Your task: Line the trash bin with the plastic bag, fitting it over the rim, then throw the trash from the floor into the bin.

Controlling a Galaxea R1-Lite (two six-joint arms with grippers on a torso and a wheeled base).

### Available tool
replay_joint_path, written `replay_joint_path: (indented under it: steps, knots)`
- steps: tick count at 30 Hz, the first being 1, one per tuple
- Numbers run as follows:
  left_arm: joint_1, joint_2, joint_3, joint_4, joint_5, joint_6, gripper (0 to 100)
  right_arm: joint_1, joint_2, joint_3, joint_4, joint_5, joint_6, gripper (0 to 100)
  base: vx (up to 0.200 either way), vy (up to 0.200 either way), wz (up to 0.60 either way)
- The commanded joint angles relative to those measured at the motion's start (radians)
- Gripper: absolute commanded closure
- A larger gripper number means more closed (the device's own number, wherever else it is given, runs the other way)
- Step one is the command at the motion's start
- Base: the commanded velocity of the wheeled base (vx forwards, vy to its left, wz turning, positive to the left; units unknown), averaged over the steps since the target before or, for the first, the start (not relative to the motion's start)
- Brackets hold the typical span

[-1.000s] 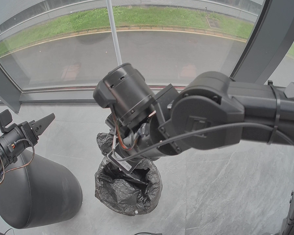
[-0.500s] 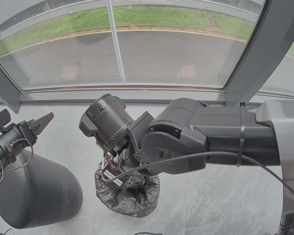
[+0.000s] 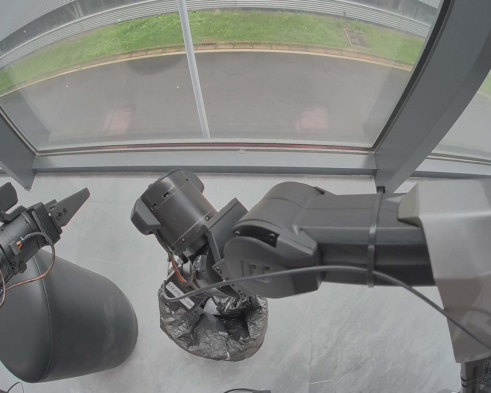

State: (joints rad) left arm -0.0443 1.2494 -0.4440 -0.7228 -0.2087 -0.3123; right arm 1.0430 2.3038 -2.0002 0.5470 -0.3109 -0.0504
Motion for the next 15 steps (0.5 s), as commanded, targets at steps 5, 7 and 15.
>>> replay_joint_path:
  steps: [5,7,15]
  knots:
    - [0.0,-0.015,-0.001,0.0,-0.001,-0.001,0,-0.015,0.092,0.0,-0.052,0.006,0.009,0,0.0,0.0,0.0]
    - [0.0,-0.013,0.001,0.0,-0.001,-0.001,0,-0.024,0.117,0.0,-0.052,0.004,0.026,0,0.0,0.0,0.0]
    - [-0.002,-0.008,0.002,0.0,-0.001,-0.001,0,-0.069,0.21,0.0,-0.039,0.004,0.067,100,0.0,0.0,0.0]
